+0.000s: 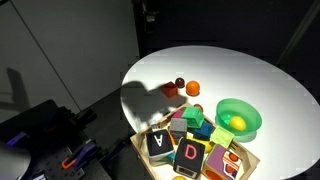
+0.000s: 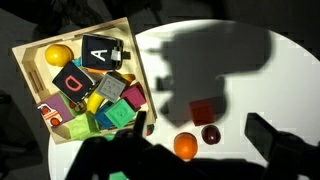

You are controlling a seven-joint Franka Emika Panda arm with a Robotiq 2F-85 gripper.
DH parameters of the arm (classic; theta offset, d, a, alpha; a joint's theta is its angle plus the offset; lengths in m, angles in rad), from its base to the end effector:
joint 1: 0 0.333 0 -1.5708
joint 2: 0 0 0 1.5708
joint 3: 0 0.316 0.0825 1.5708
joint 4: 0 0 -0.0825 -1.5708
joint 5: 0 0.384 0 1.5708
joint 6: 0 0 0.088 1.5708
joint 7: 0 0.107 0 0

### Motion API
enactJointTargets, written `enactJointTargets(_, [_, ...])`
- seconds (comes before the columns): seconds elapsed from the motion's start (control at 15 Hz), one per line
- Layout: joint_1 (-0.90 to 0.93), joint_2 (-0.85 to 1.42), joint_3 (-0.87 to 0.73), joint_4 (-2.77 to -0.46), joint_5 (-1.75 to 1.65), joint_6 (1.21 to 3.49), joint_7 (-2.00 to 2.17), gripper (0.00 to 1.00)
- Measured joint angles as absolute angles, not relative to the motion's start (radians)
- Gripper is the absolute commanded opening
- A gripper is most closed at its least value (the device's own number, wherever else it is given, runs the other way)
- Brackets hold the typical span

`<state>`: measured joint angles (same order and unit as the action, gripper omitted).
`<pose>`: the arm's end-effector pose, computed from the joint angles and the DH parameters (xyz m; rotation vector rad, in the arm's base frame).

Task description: Put the orange block on the tray

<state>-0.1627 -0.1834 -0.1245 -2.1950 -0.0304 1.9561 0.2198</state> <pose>0.4670 -0.1419 0.4571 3.0425 -0.7640 -0.0892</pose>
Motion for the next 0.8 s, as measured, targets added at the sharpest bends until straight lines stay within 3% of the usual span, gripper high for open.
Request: enactJointTargets(0.8, [-0.164,0.129,-0.149,-2.144,-0.031,2.236,0.072,1.00])
